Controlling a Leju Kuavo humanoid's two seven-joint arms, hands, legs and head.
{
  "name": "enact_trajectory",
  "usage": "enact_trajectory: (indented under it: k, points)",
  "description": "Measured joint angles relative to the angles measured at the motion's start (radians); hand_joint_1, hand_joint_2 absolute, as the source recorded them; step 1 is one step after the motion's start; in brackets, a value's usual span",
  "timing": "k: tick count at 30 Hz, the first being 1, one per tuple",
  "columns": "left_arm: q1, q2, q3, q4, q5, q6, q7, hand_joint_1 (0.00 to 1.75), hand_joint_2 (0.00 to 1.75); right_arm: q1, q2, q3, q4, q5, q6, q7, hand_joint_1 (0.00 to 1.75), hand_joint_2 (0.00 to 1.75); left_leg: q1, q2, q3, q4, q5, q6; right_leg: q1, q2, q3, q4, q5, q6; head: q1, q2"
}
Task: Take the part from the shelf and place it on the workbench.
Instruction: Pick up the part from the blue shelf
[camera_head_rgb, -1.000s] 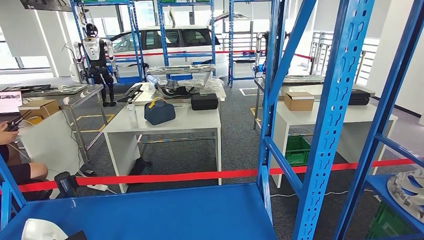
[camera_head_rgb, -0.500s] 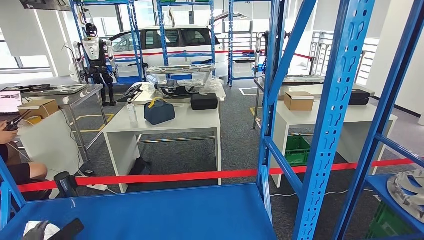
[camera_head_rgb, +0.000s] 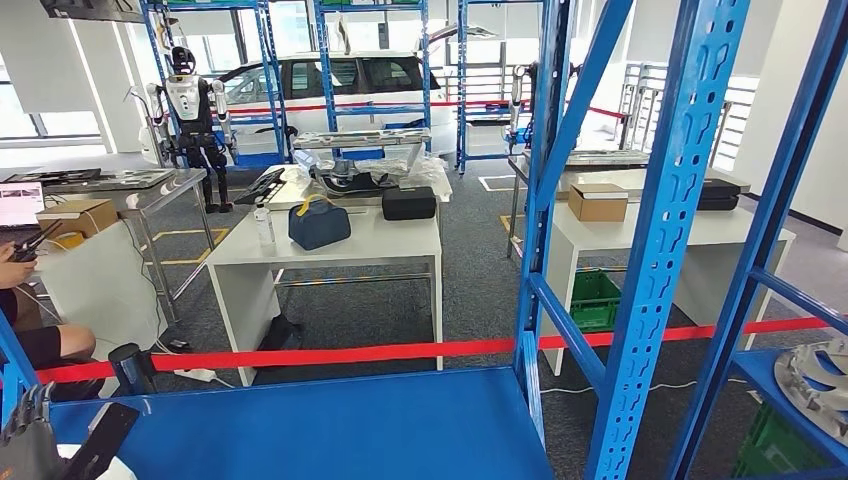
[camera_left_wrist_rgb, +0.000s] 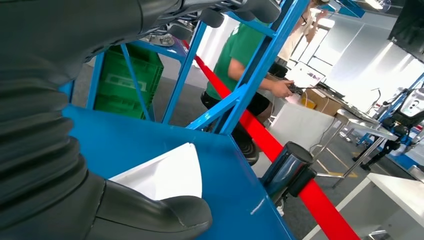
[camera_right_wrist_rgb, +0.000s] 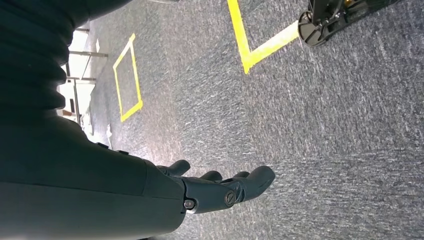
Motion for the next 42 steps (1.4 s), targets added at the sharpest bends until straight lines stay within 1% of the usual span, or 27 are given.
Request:
enact_trajectory:
  k: [5, 8, 10, 12, 14, 17, 20, 23, 26, 30, 32, 34, 38, 40, 42]
  points:
    - [0.000, -0.014, -0.004, 0.000, -0.102, 0.015, -0.001, 0.00, 1.75, 0.000, 0.000, -0.006, 0.000, 0.000, 0.001, -0.002, 0.00, 1.75, 0.000, 0.000, 0.000, 0.000, 0.000, 0.000, 0.000, 0.000, 0.000, 0.000, 0.000, 0.000, 0.000, 0.000]
    - [0.000, -0.018, -0.039, 0.000, -0.228, 0.039, 0.020, 0.00, 1.75, 0.000, 0.000, -0.007, 0.000, 0.001, 0.002, -0.001, 0.00, 1.75, 0.000, 0.000, 0.000, 0.000, 0.000, 0.000, 0.000, 0.000, 0.000, 0.000, 0.000, 0.000, 0.000, 0.000]
    - [0.000, -0.017, -0.100, 0.000, -0.377, 0.063, 0.051, 0.00, 1.75, 0.000, 0.000, -0.007, 0.000, 0.006, 0.003, 0.000, 0.00, 1.75, 0.000, 0.000, 0.000, 0.000, 0.000, 0.000, 0.000, 0.000, 0.000, 0.000, 0.000, 0.000, 0.000, 0.000]
    - [0.000, -0.013, -0.190, 0.001, -0.541, 0.078, 0.090, 0.00, 1.75, -0.001, 0.000, -0.007, 0.000, 0.012, 0.004, -0.001, 0.00, 1.75, 0.000, -0.001, -0.001, 0.000, 0.000, 0.000, 0.000, -0.001, 0.001, 0.000, 0.000, 0.000, 0.000, 0.000]
    - [0.000, -0.006, -0.292, 0.002, -0.635, 0.081, 0.125, 0.00, 1.75, -0.001, 0.000, -0.007, 0.000, 0.017, 0.007, -0.001, 0.00, 1.75, 0.000, 0.000, -0.001, 0.000, 0.000, 0.000, 0.000, 0.000, 0.001, 0.000, 0.000, 0.000, 0.000, 0.000]
    - [-0.006, 0.012, -0.425, 0.004, -0.651, 0.081, 0.152, 0.00, 1.75, 0.000, 0.000, -0.007, 0.000, 0.021, 0.010, -0.002, 0.00, 1.75, 0.000, 0.003, 0.000, 0.000, -0.001, 0.001, 0.000, 0.002, 0.000, 0.000, 0.000, 0.000, 0.000, 0.000]
    - [-0.017, 0.030, -0.520, 0.004, -0.651, 0.083, 0.162, 0.00, 1.75, 0.001, 0.000, -0.007, 0.000, 0.023, 0.010, -0.002, 0.00, 1.75, 0.000, 0.002, 0.000, 0.000, -0.001, 0.001, 0.000, 0.002, 0.000, 0.000, 0.000, 0.000, 0.000, 0.000]
    - [-0.025, 0.045, -0.583, -0.002, -0.651, 0.088, 0.194, 0.00, 1.75, 0.001, 0.000, -0.007, 0.000, 0.023, 0.010, -0.002, 0.00, 1.75, 0.000, 0.002, 0.000, 0.000, -0.001, 0.001, 0.000, 0.002, 0.000, 0.000, 0.000, 0.000, 0.000, 0.000]
    - [-0.051, 0.060, -0.648, -0.004, -0.651, 0.085, 0.231, 0.00, 1.75, 0.002, 0.000, -0.008, 0.000, 0.024, 0.012, -0.002, 0.00, 1.75, 0.000, 0.002, 0.000, 0.000, -0.001, 0.001, 0.000, 0.002, 0.000, 0.000, 0.000, 0.000, 0.000, 0.000]
    - [-0.090, 0.078, -0.715, 0.001, -0.651, 0.072, 0.244, 0.00, 1.75, 0.002, 0.000, -0.008, 0.000, 0.026, 0.014, -0.002, 0.00, 1.75, 0.000, 0.002, 0.000, 0.000, -0.001, 0.001, 0.000, 0.002, 0.000, 0.000, 0.000, 0.000, 0.000, 0.000]
    - [-0.106, 0.085, -0.740, 0.004, -0.651, 0.045, 0.257, 0.00, 1.75, 0.002, 0.000, -0.008, 0.000, 0.027, 0.016, -0.001, 0.00, 1.75, 0.000, 0.002, 0.000, 0.000, -0.001, 0.001, 0.000, 0.002, 0.000, 0.000, 0.000, 0.000, 0.000, 0.000]
    - [-0.125, 0.094, -0.769, 0.008, -0.651, -0.007, 0.269, 0.00, 1.75, 0.002, 0.000, -0.009, 0.000, 0.028, 0.020, -0.001, 0.00, 1.75, 0.000, 0.002, 0.000, 0.000, -0.001, 0.001, 0.000, 0.002, 0.000, 0.000, 0.000, 0.000, 0.000, 0.000]
    - [-0.164, 0.120, -0.835, 0.018, -0.650, -0.176, 0.271, 0.00, 1.75, 0.002, 0.000, -0.009, 0.000, 0.033, 0.026, -0.001, 0.00, 1.75, 0.000, 0.002, 0.000, 0.000, -0.001, 0.001, 0.000, 0.002, 0.000, 0.000, 0.000, 0.000, 0.000, 0.000]
    - [-0.175, 0.131, -0.858, 0.023, -0.649, -0.263, 0.262, 0.00, 1.75, 0.002, 0.000, -0.009, 0.000, 0.036, 0.028, -0.001, 0.00, 1.75, 0.000, 0.002, 0.000, 0.000, -0.001, 0.001, 0.000, 0.002, 0.000, 0.000, 0.000, 0.000, 0.000, 0.000]
    - [-0.179, 0.141, -0.873, 0.028, -0.648, -0.329, 0.255, 0.00, 1.75, 0.001, 0.000, -0.009, 0.000, 0.040, 0.029, -0.001, 0.00, 1.75, 0.000, 0.002, 0.000, 0.000, -0.001, 0.001, 0.000, 0.002, 0.000, 0.000, 0.000, 0.000, 0.000, 0.000]
